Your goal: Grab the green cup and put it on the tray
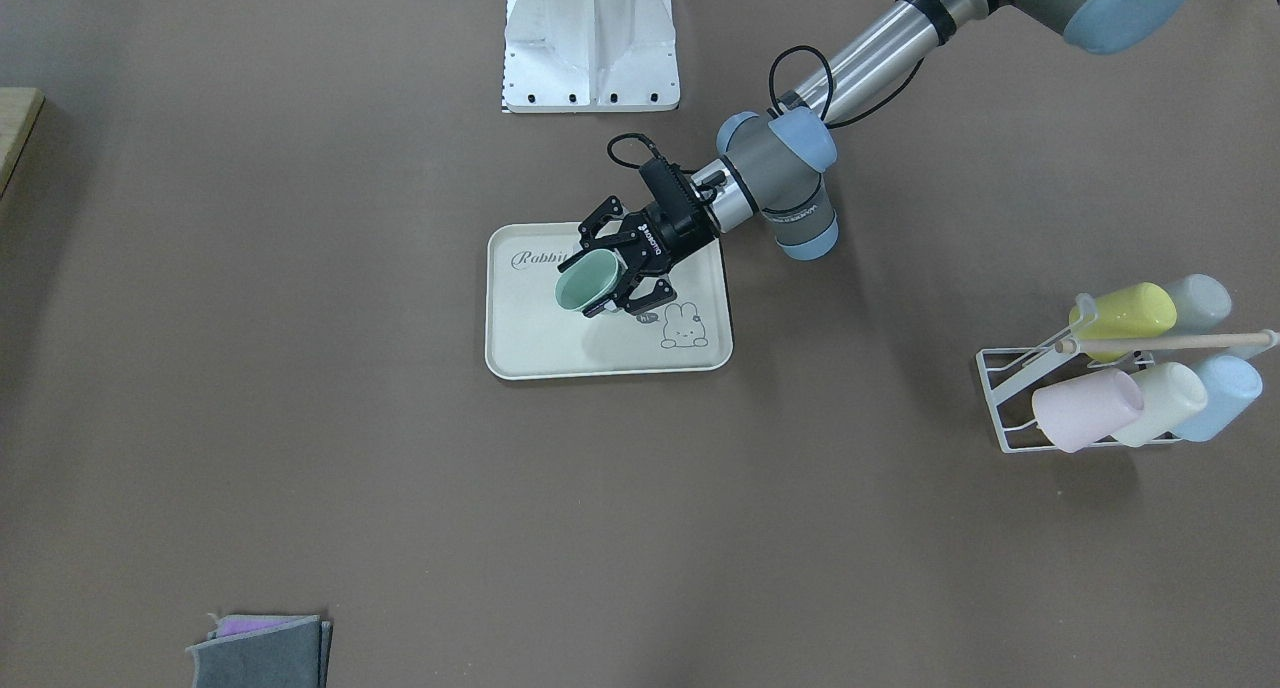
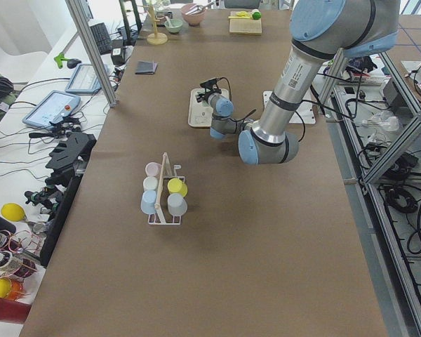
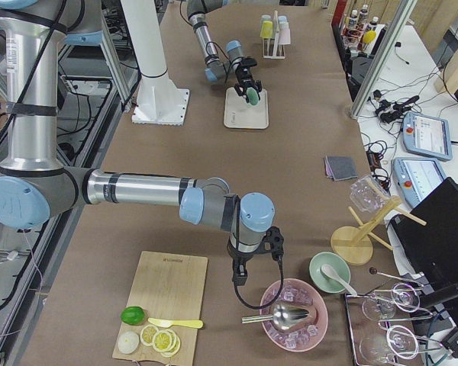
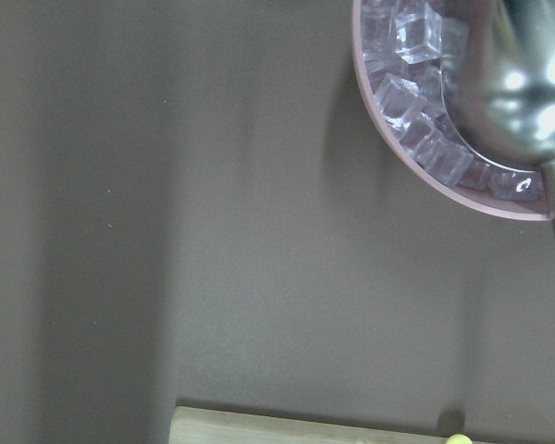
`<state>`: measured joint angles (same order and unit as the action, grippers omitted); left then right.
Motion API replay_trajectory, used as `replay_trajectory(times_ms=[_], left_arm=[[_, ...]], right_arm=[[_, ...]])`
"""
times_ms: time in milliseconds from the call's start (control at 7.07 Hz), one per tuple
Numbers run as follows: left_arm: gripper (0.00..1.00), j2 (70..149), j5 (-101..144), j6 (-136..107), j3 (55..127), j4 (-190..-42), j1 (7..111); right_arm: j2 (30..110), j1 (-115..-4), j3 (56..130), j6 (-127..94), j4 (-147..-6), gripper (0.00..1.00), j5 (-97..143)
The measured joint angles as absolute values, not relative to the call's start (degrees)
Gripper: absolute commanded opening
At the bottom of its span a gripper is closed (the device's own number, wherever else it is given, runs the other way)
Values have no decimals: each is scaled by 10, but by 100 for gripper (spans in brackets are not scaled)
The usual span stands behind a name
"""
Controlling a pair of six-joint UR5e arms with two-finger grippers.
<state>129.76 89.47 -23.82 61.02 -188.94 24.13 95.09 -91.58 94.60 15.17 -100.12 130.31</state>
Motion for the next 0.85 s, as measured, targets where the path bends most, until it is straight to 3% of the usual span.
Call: replay_trajectory(times_ms=[283, 424, 848], left_arm=[[53, 1304, 895, -238, 603, -1887, 236], [100, 1306, 895, -238, 599, -1887, 235], [99, 1284, 895, -235, 611, -1891, 238]], right_arm=[[952, -916, 944, 152, -1001, 100, 1302], [952, -916, 942, 152, -1001, 100, 1302], [951, -916, 933, 153, -1001, 100, 1300]])
